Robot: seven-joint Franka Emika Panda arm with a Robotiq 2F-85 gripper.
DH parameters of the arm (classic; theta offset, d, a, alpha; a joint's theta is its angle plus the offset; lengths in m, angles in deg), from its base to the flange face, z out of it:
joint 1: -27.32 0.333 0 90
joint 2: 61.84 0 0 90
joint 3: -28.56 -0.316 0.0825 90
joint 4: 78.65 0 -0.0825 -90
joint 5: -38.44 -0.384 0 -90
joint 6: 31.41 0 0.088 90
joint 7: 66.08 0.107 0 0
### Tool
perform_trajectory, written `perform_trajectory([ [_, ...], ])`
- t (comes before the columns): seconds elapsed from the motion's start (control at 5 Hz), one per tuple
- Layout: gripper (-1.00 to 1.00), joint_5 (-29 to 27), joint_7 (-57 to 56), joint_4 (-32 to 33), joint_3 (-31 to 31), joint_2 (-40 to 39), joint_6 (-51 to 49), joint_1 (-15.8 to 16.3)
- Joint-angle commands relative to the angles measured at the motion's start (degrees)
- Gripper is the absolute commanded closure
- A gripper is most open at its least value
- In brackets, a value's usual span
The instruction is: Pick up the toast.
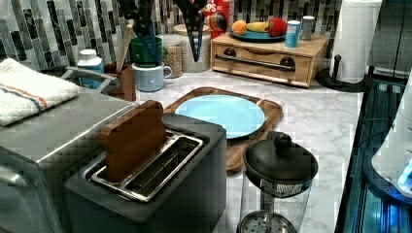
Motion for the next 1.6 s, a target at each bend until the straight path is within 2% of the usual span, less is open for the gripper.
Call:
perform_trajectory([
  [0.2,-1.0,-11.43,11.93,-7.52,-1.97,-3.13,5.71,0.26],
  [0.6,-1.0,-7.73,22.67,-14.02,-5.26,-10.5,4.25,3.38],
  [0.8,-1.0,-11.09,26.03,-16.01,-5.73,-13.98,4.94,3.92],
  [1.2,-0.99,-6.64,30.0,-16.95,-6.68,-18.15,7.87,5.73],
  [1.4,-0.98,-6.74,30.26,-15.96,-6.69,-18.16,8.44,5.51],
  [1.6,1.0,-8.55,30.83,-18.25,-6.59,-18.6,4.5,4.85],
])
